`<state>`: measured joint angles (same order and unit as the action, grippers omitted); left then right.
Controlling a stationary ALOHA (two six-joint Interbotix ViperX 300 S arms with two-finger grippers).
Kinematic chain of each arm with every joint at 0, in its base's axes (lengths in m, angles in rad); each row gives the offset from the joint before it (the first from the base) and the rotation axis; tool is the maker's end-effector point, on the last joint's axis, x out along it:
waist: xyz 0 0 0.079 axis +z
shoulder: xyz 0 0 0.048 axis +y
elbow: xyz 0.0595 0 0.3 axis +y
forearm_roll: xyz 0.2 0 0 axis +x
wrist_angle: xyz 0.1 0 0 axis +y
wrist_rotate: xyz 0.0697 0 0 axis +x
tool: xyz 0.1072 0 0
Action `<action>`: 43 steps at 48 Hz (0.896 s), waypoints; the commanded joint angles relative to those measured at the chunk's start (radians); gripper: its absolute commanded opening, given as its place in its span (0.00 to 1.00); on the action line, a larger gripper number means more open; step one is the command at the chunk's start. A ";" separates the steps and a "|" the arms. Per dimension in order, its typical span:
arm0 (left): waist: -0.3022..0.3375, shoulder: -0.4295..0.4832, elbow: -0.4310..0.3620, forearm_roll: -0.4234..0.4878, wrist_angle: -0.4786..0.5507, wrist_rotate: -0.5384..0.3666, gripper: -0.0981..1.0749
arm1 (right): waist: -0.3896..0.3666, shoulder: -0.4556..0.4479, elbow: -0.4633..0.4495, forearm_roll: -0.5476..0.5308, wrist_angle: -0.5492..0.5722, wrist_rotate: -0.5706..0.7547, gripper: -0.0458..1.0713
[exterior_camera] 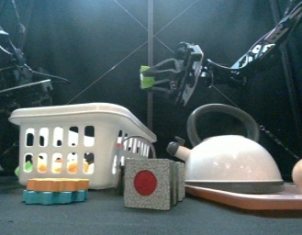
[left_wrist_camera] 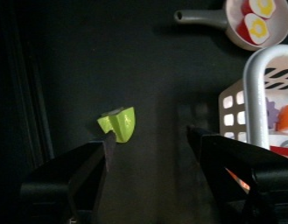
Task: Grab starfruit top
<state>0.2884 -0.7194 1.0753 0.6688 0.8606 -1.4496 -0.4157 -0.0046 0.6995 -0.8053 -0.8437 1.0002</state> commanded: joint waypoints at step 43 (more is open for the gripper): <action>0.072 0.327 -0.006 0.101 -0.089 -0.147 0.92 | 0.006 0.005 -0.049 -0.020 0.038 -0.003 0.62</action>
<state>0.3436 -0.4019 1.0891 0.7532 0.7731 -1.5953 -0.4111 0.0153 0.6750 -0.8268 -0.8023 1.0002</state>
